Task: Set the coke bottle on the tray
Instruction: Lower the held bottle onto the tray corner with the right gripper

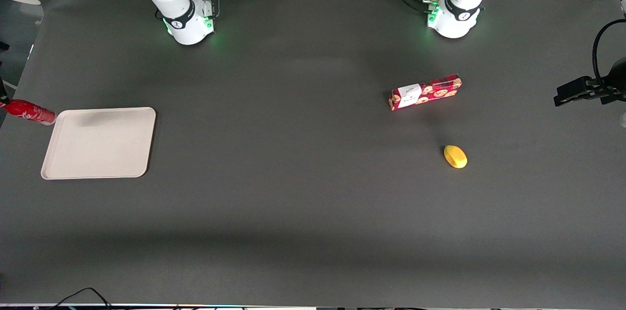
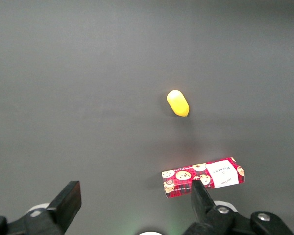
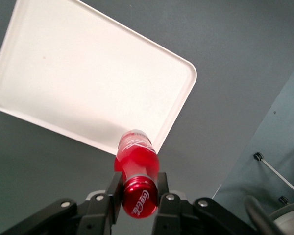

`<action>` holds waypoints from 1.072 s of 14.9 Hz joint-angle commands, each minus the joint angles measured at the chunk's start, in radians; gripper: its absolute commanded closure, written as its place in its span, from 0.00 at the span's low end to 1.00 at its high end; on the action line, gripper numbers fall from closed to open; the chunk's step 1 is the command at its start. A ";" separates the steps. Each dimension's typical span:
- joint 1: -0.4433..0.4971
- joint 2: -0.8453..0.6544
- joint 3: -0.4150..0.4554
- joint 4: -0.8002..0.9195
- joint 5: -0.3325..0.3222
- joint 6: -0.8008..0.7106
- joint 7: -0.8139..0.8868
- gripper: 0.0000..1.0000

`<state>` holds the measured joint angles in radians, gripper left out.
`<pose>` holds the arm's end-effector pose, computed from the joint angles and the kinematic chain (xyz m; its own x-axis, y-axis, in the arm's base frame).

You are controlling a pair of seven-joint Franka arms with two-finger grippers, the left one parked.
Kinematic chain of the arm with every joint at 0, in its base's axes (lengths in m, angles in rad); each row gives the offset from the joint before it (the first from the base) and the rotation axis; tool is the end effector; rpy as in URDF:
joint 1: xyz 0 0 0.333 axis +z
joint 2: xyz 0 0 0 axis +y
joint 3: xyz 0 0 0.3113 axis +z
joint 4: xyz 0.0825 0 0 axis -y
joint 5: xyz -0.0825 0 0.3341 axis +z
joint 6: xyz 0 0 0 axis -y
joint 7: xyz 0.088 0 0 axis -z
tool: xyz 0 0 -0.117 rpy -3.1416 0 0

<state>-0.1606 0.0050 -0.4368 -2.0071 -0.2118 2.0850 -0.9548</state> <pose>0.4217 -0.3014 0.4670 0.8960 0.4275 -0.1204 0.4426 -0.8818 0.1626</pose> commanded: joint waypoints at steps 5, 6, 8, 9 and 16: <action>-0.132 0.073 0.013 -0.104 0.049 0.210 -0.096 1.00; -0.135 0.090 0.013 -0.104 0.069 0.220 -0.108 1.00; -0.155 0.113 0.013 -0.107 0.098 0.242 -0.136 1.00; -0.163 0.121 0.013 -0.110 0.110 0.251 -0.145 1.00; -0.165 0.139 0.016 -0.122 0.146 0.253 -0.153 1.00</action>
<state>-0.3173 0.1558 -0.4326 -2.1221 -0.0908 2.3243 -1.0766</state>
